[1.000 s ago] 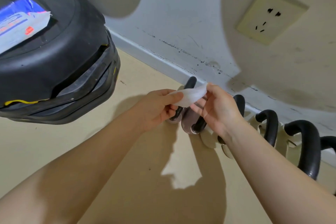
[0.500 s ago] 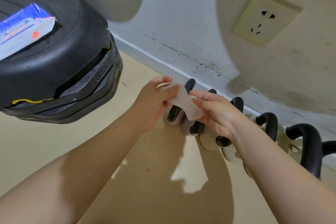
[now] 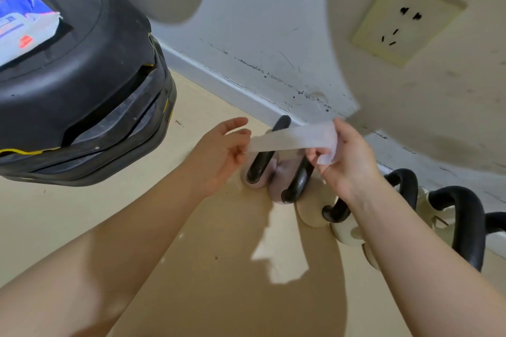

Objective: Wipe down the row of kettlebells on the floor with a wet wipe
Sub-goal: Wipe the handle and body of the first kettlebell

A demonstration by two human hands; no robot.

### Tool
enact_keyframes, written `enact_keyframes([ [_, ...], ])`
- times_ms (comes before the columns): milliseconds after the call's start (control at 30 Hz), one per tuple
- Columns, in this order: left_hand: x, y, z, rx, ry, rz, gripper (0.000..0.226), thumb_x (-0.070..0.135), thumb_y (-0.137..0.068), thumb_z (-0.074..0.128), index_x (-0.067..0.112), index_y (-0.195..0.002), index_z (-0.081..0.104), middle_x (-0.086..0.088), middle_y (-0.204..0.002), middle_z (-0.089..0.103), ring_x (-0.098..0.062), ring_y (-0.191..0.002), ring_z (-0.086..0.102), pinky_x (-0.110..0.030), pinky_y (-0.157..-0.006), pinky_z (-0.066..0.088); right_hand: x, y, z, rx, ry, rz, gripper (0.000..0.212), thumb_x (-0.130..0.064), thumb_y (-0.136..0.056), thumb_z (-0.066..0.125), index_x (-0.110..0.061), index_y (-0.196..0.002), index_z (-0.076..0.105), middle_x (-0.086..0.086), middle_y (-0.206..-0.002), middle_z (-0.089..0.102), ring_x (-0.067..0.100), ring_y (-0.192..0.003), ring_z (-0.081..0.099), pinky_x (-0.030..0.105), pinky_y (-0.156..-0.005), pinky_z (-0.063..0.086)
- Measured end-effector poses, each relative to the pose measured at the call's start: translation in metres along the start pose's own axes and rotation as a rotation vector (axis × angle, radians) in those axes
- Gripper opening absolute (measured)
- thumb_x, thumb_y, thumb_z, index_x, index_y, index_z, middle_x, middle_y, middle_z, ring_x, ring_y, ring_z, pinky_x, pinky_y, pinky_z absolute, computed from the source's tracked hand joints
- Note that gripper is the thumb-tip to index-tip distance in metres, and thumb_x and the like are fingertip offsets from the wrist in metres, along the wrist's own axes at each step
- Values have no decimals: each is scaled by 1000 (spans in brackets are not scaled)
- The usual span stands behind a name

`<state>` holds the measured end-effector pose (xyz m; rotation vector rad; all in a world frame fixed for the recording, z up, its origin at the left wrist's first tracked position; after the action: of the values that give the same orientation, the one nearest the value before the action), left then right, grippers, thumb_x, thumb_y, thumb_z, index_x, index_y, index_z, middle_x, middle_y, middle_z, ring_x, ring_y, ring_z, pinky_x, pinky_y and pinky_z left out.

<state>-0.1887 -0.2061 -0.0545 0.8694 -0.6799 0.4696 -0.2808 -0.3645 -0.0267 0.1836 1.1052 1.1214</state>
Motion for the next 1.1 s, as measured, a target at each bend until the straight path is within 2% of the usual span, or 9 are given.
enact_keyframes([
  [100, -16, -15, -2, 216, -532, 84, 31, 14, -87, 56, 15, -118, 53, 2, -106, 58, -8, -87, 53, -20, -74, 39, -16, -4, 11, 92, 266, -269, 12, -21, -97, 42, -14, -87, 43, 0, -65, 41, 11, -41, 34, 17, -35, 34],
  [267, -30, -22, 8, 55, -939, 61, 32, 23, -83, 63, 16, -114, 57, 1, -101, 64, -14, -90, 59, -19, -72, 43, -10, -21, 23, -34, 1293, -773, 18, -28, -96, 44, -17, -82, 49, -8, -67, 47, 8, -60, 43, 26, -57, 37],
  [400, -27, -24, 8, 38, -1104, 155, 18, 26, -83, 62, 22, -100, 57, 3, -88, 65, -13, -82, 57, -13, -63, 38, 20, -32, 9, -520, 2006, -605, 35, -44, -92, 44, -14, -96, 60, -1, -101, 61, 22, -88, 59, 38, -76, 47],
  [500, -29, -24, 8, 39, -1071, 172, 13, 28, -82, 65, 23, -91, 57, 3, -84, 64, -15, -81, 59, -15, -65, 41, 14, -26, 10, -677, 1851, -479, 44, -52, -90, 30, -24, -107, 59, -8, -107, 62, 18, -96, 59, 39, -84, 48],
  [633, -26, -26, 8, 53, -1064, 130, 16, 26, -77, 69, 21, -88, 60, 0, -85, 68, -17, -80, 62, -24, -65, 45, -2, -51, 12, -549, 2054, -736, 47, -11, -83, 44, -18, -130, 51, 3, -128, 58, 27, -122, 44, 40, -94, 42],
  [700, -23, -29, 8, 52, -1101, 113, 20, 25, -76, 70, 30, -72, 51, 9, -71, 59, -6, -65, 54, -14, -52, 37, 10, -62, 14, -725, 2265, -791, 49, -20, -72, 47, -10, -118, 59, 7, -120, 61, 29, -115, 51, 35, -95, 38],
  [767, -21, -33, 9, 40, -1147, 109, 31, 24, -75, 71, 31, -64, 43, 12, -62, 49, -1, -57, 44, -10, -46, 32, 27, -75, 11, -864, 2466, -844, 31, -26, -62, 61, -7, -87, 64, 7, -84, 66, 28, -84, 62, 32, -87, 34],
  [933, -25, -37, 8, 122, -1136, 71, 21, 21, -72, 74, 15, -85, 59, 6, -72, 56, -13, -68, 52, -21, -57, 38, 22, -95, 24, -634, 2438, -974, 16, -7, -74, 61, -14, -88, 63, 2, -86, 61, 25, -91, 57, 35, -110, 26],
  [1100, -36, -23, 7, 186, -1049, 183, 20, 19, -75, 71, 20, -64, 54, 7, -56, 53, 1, -51, 51, -10, -46, 37, 36, -78, 23, -1072, 2446, -919, 16, -21, -80, 47, -14, -91, 56, 3, -93, 59, 25, -95, 52, 34, -95, 32],
])
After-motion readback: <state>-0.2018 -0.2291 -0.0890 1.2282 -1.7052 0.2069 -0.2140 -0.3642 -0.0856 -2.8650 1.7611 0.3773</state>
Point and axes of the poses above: each hand's wrist, its own y-axis away from the middle knuckle, its own z-axis out of the palm, x = y × z, the point moved 1 cm from there along -y, towards the middle knuckle
